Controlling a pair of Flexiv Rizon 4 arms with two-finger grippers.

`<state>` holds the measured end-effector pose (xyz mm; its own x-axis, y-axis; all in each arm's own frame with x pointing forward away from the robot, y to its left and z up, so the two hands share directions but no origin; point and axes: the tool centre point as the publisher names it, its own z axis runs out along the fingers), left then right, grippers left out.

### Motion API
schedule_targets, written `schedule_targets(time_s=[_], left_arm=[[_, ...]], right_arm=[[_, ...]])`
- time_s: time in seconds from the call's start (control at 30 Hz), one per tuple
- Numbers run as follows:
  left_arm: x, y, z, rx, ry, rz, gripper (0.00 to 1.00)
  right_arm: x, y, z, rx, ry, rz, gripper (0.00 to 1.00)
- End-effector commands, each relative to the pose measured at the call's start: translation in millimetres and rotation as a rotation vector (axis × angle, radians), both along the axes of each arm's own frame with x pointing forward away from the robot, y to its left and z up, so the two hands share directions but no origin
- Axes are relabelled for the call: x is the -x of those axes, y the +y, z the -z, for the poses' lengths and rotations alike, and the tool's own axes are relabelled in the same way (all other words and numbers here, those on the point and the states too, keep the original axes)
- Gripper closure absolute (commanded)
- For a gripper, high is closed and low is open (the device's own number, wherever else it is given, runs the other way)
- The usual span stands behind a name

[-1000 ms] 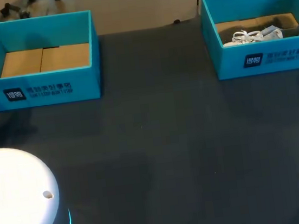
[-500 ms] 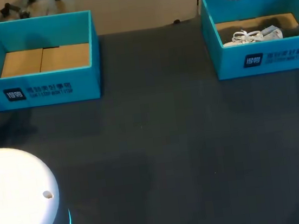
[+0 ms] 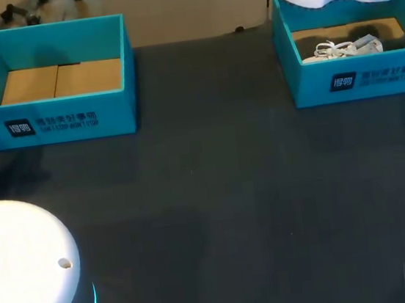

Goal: Take the shoe out of the shoebox, open the shoe tongue, remove and reinsert the insole, then place the shoe into the shoebox

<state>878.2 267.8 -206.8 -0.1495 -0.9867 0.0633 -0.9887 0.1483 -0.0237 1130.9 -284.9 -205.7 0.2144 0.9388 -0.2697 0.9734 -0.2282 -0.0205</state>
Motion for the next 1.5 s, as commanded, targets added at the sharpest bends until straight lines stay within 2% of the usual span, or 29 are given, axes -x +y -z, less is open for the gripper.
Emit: schedule_targets(time_s=[0.03, 0.13, 0.67, 1.1, 1.5], left_arm=[[1.2, 0, 0, -0.002, -0.002, 0.000, 0.00], [1.2, 0, 0, -0.002, -0.002, 0.000, 0.00], [1.2, 0, 0, -0.002, -0.002, 0.000, 0.00], [1.2, 0, 0, -0.002, -0.002, 0.000, 0.00], [1.2, 0, 0, -0.002, -0.002, 0.000, 0.00]], right_arm=[[-0.3, 0, -2, -0.002, 0.000, 0.000, 1.00], [-0.3, 0, -2, -0.002, 0.000, 0.000, 1.00], [-0.6, 0, 29, -0.018, 0.006, -0.006, 1.00], [-7.0, -21, 20, 0.017, -0.014, -0.017, 1.00], [-13.8, -35, 39, 0.015, -0.021, -0.012, 1.00]])
